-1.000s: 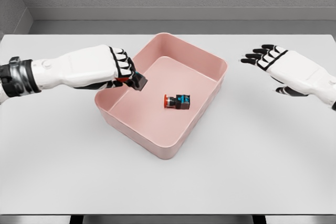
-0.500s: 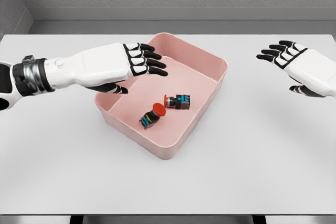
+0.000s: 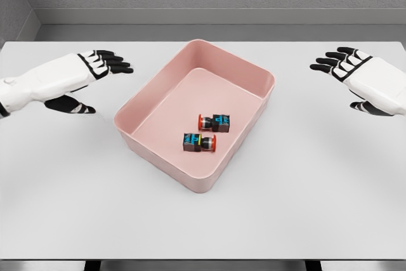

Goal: Put the industrial switch in the basket with both arms

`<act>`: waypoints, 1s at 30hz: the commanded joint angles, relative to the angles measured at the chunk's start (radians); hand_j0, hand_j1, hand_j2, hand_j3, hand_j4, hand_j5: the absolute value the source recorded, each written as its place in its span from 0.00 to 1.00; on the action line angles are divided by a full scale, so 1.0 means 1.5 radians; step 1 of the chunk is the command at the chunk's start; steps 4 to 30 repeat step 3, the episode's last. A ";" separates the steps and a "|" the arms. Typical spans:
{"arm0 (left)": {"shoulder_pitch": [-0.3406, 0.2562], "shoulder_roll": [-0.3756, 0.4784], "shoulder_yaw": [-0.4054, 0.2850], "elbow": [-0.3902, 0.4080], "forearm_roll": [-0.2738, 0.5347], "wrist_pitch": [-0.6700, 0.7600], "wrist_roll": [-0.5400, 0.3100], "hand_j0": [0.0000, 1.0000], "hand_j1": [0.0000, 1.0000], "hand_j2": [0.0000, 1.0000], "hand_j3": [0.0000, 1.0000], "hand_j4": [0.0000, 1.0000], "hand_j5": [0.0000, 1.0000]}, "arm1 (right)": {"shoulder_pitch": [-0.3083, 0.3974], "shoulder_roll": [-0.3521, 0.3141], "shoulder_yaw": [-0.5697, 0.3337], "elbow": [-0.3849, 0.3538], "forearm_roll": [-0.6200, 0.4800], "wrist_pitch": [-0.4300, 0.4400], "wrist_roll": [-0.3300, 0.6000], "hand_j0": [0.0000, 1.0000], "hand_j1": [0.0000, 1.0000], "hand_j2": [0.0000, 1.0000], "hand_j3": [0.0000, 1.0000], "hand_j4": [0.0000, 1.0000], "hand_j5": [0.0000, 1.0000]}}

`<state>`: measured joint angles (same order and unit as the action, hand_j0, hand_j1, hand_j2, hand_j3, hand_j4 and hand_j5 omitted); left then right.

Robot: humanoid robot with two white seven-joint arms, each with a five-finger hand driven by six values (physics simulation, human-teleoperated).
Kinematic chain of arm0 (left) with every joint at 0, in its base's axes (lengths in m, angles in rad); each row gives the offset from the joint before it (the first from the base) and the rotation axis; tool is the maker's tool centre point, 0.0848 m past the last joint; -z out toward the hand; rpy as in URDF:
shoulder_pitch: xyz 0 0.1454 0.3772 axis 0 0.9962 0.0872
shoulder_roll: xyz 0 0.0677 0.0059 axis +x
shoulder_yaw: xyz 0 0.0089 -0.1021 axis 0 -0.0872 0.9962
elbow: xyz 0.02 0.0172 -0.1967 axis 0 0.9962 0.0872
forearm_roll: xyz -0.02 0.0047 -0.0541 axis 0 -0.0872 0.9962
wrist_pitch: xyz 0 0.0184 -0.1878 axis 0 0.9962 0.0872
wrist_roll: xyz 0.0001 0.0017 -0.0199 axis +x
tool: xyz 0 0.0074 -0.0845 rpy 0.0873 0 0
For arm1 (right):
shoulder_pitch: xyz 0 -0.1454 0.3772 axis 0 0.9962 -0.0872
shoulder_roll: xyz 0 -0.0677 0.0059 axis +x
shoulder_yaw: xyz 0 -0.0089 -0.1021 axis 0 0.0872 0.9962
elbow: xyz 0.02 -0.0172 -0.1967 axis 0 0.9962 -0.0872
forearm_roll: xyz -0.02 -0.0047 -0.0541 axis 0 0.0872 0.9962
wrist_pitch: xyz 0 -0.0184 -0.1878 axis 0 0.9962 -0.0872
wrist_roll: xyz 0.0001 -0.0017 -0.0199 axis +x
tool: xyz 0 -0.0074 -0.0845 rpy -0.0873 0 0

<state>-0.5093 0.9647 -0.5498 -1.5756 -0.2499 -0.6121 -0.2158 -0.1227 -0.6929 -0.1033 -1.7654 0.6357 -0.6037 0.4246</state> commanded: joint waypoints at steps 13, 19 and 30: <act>0.000 0.013 0.028 0.054 0.006 0.001 -0.001 1.00 1.00 1.00 1.00 1.00 1.00 | -0.002 0.001 0.000 0.000 -0.003 0.002 -0.001 1.00 1.00 1.00 1.00 1.00 1.00; 0.000 0.013 0.028 0.054 0.006 0.001 -0.001 1.00 1.00 1.00 1.00 1.00 1.00 | -0.002 0.001 0.000 0.000 -0.003 0.002 -0.001 1.00 1.00 1.00 1.00 1.00 1.00; 0.000 0.013 0.028 0.054 0.006 0.001 -0.001 1.00 1.00 1.00 1.00 1.00 1.00 | -0.002 0.001 0.000 0.000 -0.003 0.002 -0.001 1.00 1.00 1.00 1.00 1.00 1.00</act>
